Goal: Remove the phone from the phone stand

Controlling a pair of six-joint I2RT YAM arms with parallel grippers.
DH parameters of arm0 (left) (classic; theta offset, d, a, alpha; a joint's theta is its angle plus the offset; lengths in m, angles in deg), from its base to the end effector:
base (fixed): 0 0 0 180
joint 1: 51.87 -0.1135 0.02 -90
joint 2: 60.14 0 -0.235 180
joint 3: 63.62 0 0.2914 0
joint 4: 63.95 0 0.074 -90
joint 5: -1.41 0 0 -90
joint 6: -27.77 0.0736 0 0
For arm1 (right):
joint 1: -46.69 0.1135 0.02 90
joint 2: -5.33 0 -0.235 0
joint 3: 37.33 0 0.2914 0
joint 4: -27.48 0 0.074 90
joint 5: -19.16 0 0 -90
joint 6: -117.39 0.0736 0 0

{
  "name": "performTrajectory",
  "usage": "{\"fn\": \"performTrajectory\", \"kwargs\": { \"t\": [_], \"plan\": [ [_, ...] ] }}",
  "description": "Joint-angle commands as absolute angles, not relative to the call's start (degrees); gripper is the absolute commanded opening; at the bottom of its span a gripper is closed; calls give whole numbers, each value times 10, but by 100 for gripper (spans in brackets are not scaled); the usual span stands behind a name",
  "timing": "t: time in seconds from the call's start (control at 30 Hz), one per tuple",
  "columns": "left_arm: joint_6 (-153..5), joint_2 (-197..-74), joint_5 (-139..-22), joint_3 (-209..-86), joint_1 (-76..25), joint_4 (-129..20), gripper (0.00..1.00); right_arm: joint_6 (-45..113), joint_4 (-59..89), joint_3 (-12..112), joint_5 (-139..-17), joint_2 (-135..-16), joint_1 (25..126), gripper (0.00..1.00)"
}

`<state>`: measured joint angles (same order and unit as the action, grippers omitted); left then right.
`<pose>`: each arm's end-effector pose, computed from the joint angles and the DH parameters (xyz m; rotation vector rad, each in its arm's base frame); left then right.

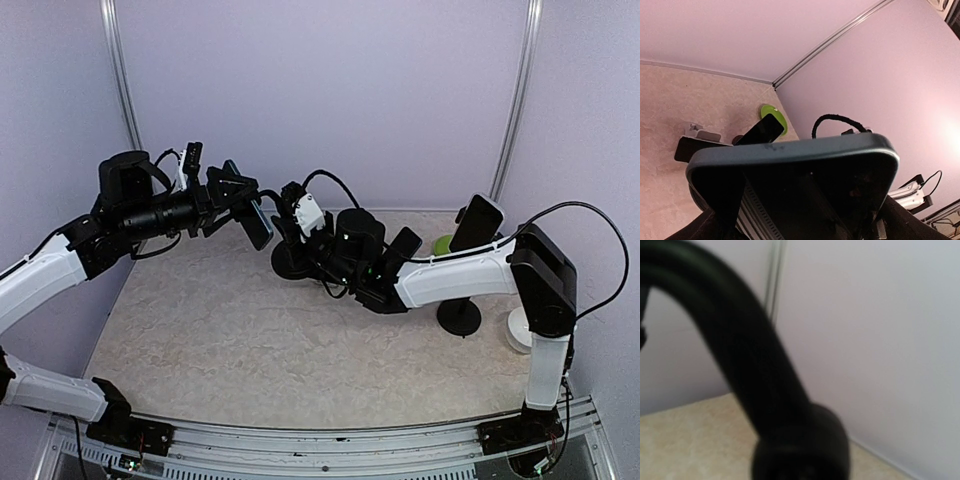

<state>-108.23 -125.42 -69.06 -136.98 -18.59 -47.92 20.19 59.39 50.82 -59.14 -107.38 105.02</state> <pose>0.2810 -0.2138 0.3481 0.0710 1.8860 -1.2834 0.2860 0.4353 0.2278 -0.6478 1.3212 0.5822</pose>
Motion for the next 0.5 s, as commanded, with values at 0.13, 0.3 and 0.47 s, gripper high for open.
{"fn": "performTrajectory", "kwargs": {
  "t": [0.13,0.3,0.47],
  "plan": [
    [-912,-1261,-709,-1445,-209,-384,50,156,568,475,-666,-1045,1053,0],
    [-846,-1271,-707,-1488,-208,-335,47,156,558,455,-700,-1047,1053,0],
    [-772,-1294,-712,-1530,-195,-267,44,165,565,431,-730,-1051,1053,0]
  ]
}}
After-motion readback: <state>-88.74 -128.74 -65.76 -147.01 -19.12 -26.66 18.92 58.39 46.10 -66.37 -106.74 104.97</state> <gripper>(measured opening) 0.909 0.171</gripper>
